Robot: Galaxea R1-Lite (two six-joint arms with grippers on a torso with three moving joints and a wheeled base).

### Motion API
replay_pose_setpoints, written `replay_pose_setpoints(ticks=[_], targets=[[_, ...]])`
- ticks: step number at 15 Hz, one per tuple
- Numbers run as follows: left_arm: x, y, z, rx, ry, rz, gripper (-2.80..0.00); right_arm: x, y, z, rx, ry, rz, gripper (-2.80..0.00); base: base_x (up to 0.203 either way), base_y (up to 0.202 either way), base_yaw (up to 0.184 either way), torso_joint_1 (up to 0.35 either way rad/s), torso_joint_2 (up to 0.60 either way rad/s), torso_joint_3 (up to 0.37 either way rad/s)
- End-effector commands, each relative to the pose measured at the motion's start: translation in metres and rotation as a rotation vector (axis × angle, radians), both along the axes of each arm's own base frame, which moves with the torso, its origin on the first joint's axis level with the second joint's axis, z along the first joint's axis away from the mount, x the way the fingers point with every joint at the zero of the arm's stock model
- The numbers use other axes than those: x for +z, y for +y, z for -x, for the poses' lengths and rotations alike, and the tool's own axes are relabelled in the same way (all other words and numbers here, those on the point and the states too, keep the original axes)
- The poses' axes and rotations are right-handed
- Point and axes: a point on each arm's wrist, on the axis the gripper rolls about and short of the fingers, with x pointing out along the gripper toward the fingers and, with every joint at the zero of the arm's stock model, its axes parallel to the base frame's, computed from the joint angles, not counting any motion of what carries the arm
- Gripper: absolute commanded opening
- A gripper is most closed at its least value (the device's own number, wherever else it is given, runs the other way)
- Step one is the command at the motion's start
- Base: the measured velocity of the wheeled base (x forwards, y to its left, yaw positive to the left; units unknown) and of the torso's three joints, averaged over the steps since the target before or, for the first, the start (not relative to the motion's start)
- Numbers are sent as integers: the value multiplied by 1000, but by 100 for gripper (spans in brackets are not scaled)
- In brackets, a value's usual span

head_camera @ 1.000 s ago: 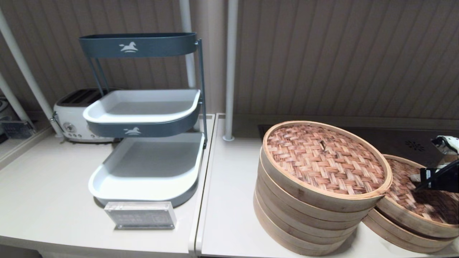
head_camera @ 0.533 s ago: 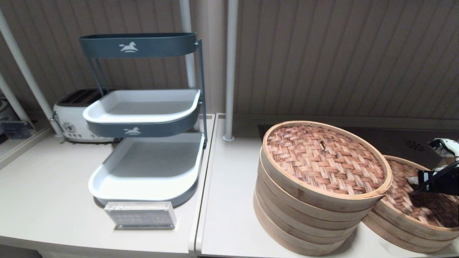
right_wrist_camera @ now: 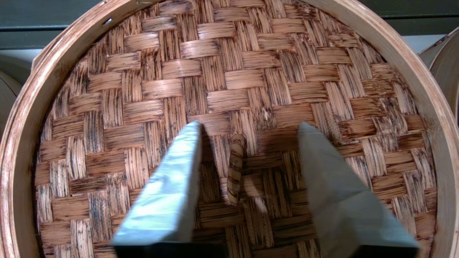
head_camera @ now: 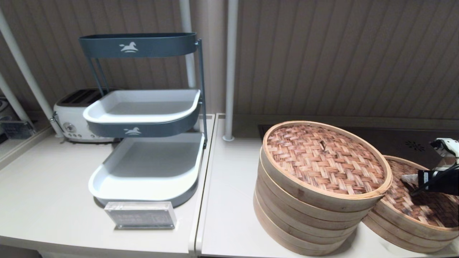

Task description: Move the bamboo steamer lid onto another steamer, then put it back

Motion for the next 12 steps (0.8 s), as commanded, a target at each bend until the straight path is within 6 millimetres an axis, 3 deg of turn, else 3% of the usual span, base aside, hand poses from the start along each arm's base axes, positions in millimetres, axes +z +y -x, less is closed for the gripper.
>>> replay_pose_setpoints(ticks=[1, 4, 8, 9, 12], targets=[[-8, 0, -2, 0, 27, 0, -280, 0, 0, -1, 5, -3, 2, 0, 0, 0, 0, 0, 0, 0], [-8, 0, -2, 0, 27, 0, -280, 10, 1, 2, 5, -29, 16, 0, 0, 0, 0, 0, 0, 0], [-8, 0, -2, 0, 27, 0, -280, 47, 11, 17, 2, -126, 67, 0, 0, 0, 0, 0, 0, 0], [-8, 0, -2, 0, 27, 0, -280, 53, 14, 20, 0, -141, 72, -280, 0, 0, 0, 0, 0, 0], [-8, 0, -2, 0, 27, 0, -280, 73, 32, 45, 17, -111, 31, -280, 0, 0, 0, 0, 0, 0]])
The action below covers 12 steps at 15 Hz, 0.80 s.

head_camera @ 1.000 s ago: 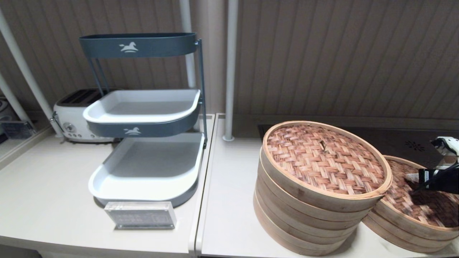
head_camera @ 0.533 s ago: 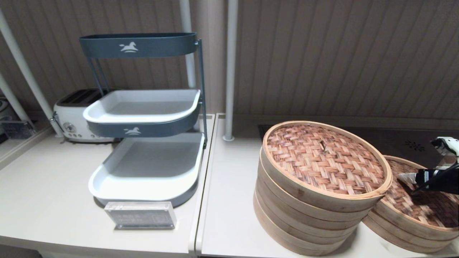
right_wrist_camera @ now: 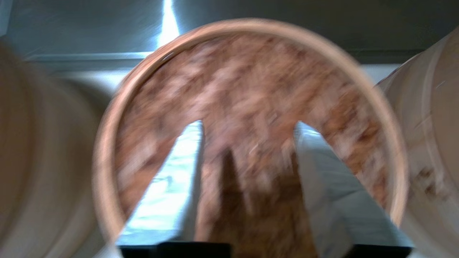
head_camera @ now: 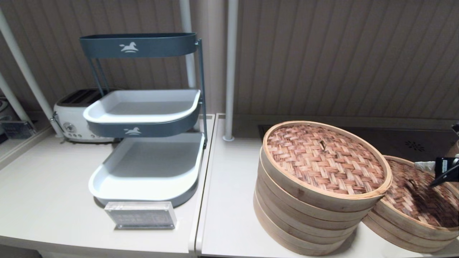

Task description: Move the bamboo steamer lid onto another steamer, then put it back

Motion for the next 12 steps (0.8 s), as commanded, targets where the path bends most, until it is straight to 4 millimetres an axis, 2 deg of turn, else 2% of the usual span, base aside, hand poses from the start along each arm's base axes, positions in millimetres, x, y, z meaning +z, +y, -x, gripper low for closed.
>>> replay_pose_setpoints(ticks=[1, 4, 8, 10, 12], targets=[[-8, 0, -2, 0, 27, 0, -280, 21, 14, 20, 22, -7, -13, -280, 0, 0, 0, 0, 0, 0], [-8, 0, -2, 0, 27, 0, -280, 42, 34, 47, 32, -33, -62, -280, 0, 0, 0, 0, 0, 0], [-8, 0, -2, 0, 27, 0, -280, 68, 71, 97, 55, -82, -82, -280, 0, 0, 0, 0, 0, 0], [-8, 0, -2, 0, 27, 0, -280, 73, 92, 129, 87, -87, -101, -280, 0, 0, 0, 0, 0, 0], [-8, 0, -2, 0, 27, 0, -280, 68, 111, 159, 124, -67, -146, -280, 0, 0, 0, 0, 0, 0]])
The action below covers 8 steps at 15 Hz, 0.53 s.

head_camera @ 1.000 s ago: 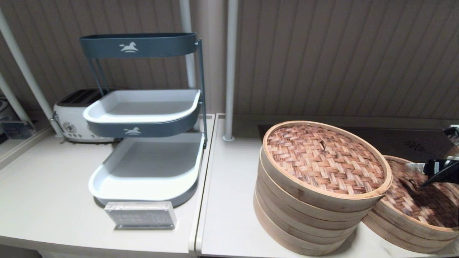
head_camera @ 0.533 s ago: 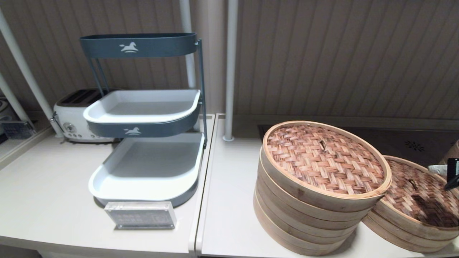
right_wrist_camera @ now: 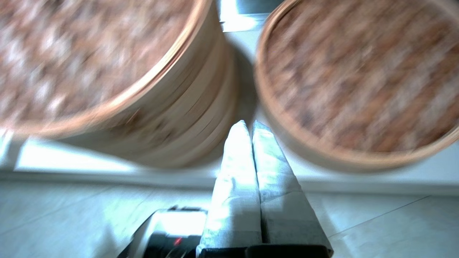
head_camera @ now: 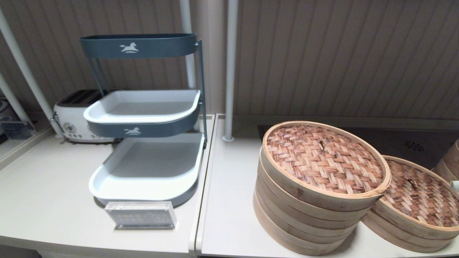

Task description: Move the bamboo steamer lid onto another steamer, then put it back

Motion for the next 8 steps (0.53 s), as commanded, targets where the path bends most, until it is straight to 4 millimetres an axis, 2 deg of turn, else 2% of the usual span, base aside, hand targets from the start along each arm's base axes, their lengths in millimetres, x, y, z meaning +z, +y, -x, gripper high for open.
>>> replay_pose_setpoints(ticks=[1, 5, 8], targets=[[-8, 0, -2, 0, 27, 0, -280, 1, 24, 38, 23, -41, 9, -280, 0, 0, 0, 0, 0, 0], [-8, 0, -2, 0, 27, 0, -280, -14, 48, 70, 158, -7, -104, -280, 0, 0, 0, 0, 0, 0], [-8, 0, -2, 0, 27, 0, -280, -17, 59, 84, 316, 43, -189, -280, 0, 0, 0, 0, 0, 0]])
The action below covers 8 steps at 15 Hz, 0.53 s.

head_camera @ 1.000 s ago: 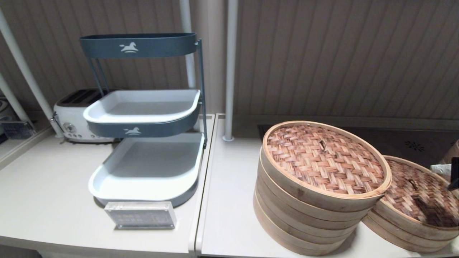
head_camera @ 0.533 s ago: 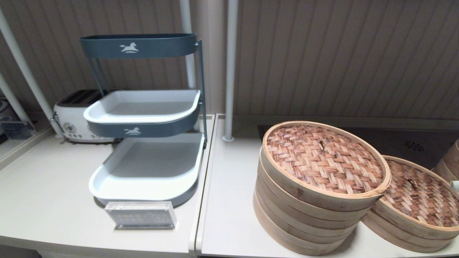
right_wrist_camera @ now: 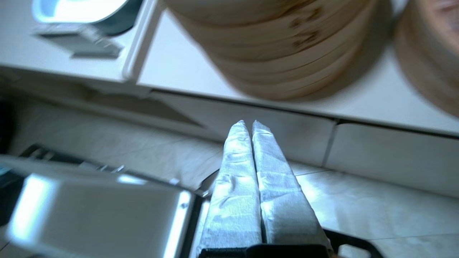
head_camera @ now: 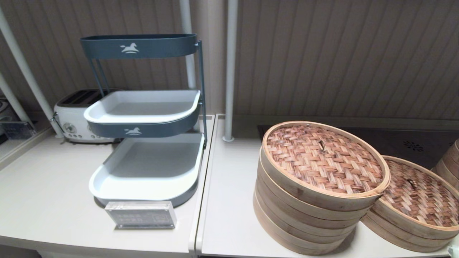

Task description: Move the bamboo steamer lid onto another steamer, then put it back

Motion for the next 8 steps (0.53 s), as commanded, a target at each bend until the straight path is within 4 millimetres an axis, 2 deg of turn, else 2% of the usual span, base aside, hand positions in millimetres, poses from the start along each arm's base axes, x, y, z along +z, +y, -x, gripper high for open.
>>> replay_pose_setpoints(ticks=[1, 4, 5, 7, 8], targets=[[-8, 0, -2, 0, 27, 0, -280, 0, 7, 13, 94, -11, -39, -280, 0, 0, 0, 0, 0, 0], [-8, 0, -2, 0, 27, 0, -280, -2, 12, 44, 253, -46, -113, -280, 0, 0, 0, 0, 0, 0], [-8, 0, -2, 0, 27, 0, -280, -8, 11, 57, 242, -76, -85, -280, 0, 0, 0, 0, 0, 0], [-8, 0, -2, 0, 27, 0, -280, -31, 3, 73, 170, -116, 1, -280, 0, 0, 0, 0, 0, 0], [-8, 0, -2, 0, 27, 0, -280, -44, -2, 74, 122, -126, 47, -280, 0, 0, 0, 0, 0, 0]])
